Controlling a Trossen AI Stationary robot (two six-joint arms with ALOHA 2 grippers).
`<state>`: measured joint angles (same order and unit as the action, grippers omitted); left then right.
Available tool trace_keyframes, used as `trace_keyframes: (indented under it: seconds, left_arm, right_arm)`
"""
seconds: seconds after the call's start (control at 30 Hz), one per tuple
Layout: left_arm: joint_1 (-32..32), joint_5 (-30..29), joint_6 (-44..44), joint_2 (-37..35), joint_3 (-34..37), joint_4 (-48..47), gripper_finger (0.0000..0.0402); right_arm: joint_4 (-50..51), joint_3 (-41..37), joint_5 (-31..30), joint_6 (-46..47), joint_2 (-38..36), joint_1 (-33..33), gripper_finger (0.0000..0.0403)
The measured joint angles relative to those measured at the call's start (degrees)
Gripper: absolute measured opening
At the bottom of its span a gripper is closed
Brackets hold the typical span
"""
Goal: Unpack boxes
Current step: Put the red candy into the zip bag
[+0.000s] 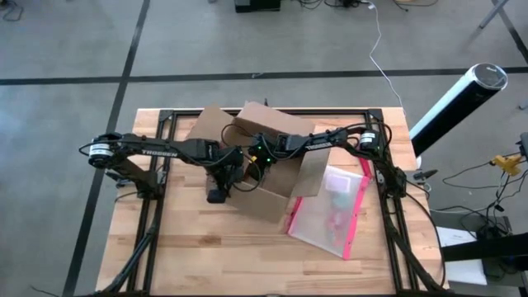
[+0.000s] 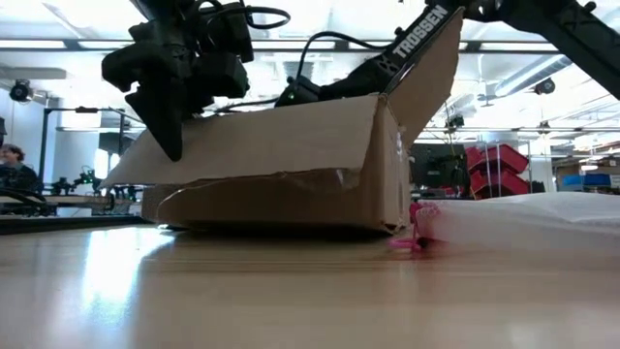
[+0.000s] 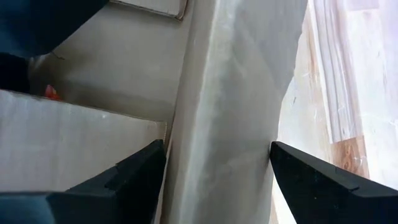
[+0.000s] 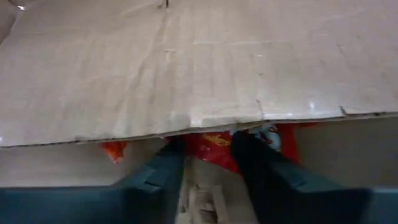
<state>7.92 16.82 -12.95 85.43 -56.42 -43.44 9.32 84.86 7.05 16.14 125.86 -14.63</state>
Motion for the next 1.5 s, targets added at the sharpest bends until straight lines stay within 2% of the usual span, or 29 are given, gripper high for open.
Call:
trace_keyframes:
  seconds: [0.07, 0.13, 0.37, 0.73, 0.87, 1.0, 1.1, 1.17, 1.27, 1.4, 1.5]
  left_arm:
    - [0.00, 0.02, 0.00, 0.00, 0.00, 0.10, 0.0276]
    - [-0.01, 0.02, 0.00, 0.00, 0.00, 0.16, 0.0276]
    - [0.00, 0.02, 0.02, 0.00, 0.00, 0.32, 0.0276]
    - [0.00, -0.20, 0.00, 0.00, 0.00, 0.96, 0.0276]
    - [-0.02, -0.22, -0.02, 0.00, 0.00, 1.49, 0.0276]
    - [-0.01, -0.22, -0.02, 0.00, 0.00, 2.73, 0.0276]
    - [0.00, -0.20, 0.00, 0.00, 0.00, 2.75, 0.0276]
    - [-0.02, -0.18, 0.20, 0.00, 0.00, 2.70, 0.0276]
    - [0.00, 0.16, 0.39, 0.00, 0.00, 2.61, 0.0276]
    - [0.00, 0.24, 0.44, 0.00, 0.00, 2.51, 0.0276]
    - [0.00, 0.21, 0.37, 0.00, 0.00, 2.68, 0.0276]
  right_arm:
    - [0.39, 0.00, 0.33, 0.51, 0.00, 0.00, 0.0039]
    - [0.89, 0.00, 0.70, 0.55, 0.00, -0.02, 0.0013]
    - [6.75, -0.02, 2.03, -0.68, -2.17, -0.02, 0.0001]
    - [18.75, -0.13, 1.44, -4.60, -11.68, 0.35, 0.0000]
    - [19.01, -0.07, 0.36, -4.24, -14.19, 0.46, 0.0000]
    - [16.65, -0.17, 0.59, -3.87, -13.36, 0.36, 0.0002]
    - [15.61, -0.17, 2.69, -5.10, -11.29, 0.16, 0.0027]
    - [15.47, -0.24, 4.09, -5.17, -9.69, -0.02, 0.0060]
    - [14.83, -0.35, 4.26, -4.75, -8.42, -0.21, 0.0127]
    - [11.28, -0.35, 1.55, -3.64, -7.76, -0.75, 0.0218]
    - [7.85, -0.29, 0.20, -2.62, -7.14, -1.42, 0.0271]
